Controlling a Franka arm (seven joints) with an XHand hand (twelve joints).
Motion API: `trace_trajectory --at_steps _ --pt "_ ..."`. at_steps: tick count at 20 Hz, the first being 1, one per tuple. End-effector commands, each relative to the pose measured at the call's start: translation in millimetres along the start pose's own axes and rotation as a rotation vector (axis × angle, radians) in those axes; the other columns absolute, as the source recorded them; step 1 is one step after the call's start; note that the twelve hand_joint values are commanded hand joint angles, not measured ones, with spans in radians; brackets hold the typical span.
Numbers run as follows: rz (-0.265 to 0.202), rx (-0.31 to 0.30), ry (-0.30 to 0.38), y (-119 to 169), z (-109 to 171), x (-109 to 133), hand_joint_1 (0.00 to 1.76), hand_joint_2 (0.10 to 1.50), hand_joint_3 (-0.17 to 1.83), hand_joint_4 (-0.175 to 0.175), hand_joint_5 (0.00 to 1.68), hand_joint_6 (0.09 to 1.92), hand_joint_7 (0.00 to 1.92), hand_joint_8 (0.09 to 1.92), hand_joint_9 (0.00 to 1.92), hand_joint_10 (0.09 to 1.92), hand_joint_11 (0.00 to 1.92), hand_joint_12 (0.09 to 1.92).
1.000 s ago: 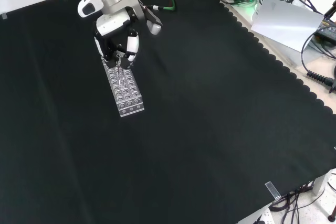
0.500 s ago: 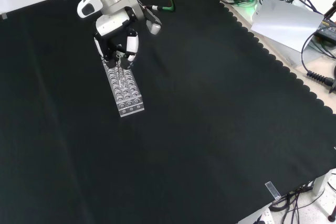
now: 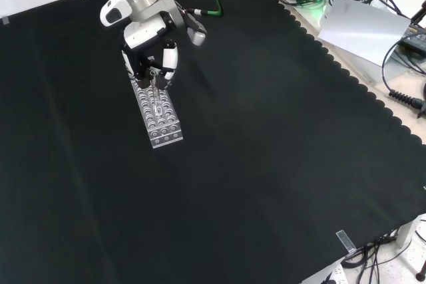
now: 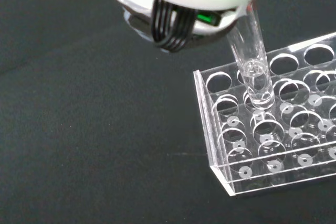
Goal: Put the test tube back in the rack.
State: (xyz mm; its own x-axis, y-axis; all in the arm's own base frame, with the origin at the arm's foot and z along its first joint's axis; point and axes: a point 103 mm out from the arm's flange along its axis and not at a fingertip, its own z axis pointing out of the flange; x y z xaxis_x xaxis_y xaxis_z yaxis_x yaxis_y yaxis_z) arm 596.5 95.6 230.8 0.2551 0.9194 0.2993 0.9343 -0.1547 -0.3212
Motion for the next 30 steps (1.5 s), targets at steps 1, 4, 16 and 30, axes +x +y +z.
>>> trace_trajectory --at_steps 1,4,16,30 --pt "0.001 0.005 -0.013 -3 6 1 1.33 0.76 0.45 -0.175 1.38 0.09 1.36 0.71 1.59 0.57 1.26 0.88" --pt "0.004 0.013 -0.012 -3 11 3 1.33 0.76 0.45 -0.175 1.38 0.09 1.36 0.71 1.59 0.57 1.26 0.88" --pt "0.0 0.043 -0.047 9 22 2 1.33 0.76 0.45 -0.175 1.38 0.09 1.36 0.71 1.59 0.57 1.26 0.88" --pt "0.009 0.077 -0.035 26 35 -1 1.33 0.76 0.45 -0.175 1.38 0.09 1.36 0.71 1.59 0.57 1.25 0.88"
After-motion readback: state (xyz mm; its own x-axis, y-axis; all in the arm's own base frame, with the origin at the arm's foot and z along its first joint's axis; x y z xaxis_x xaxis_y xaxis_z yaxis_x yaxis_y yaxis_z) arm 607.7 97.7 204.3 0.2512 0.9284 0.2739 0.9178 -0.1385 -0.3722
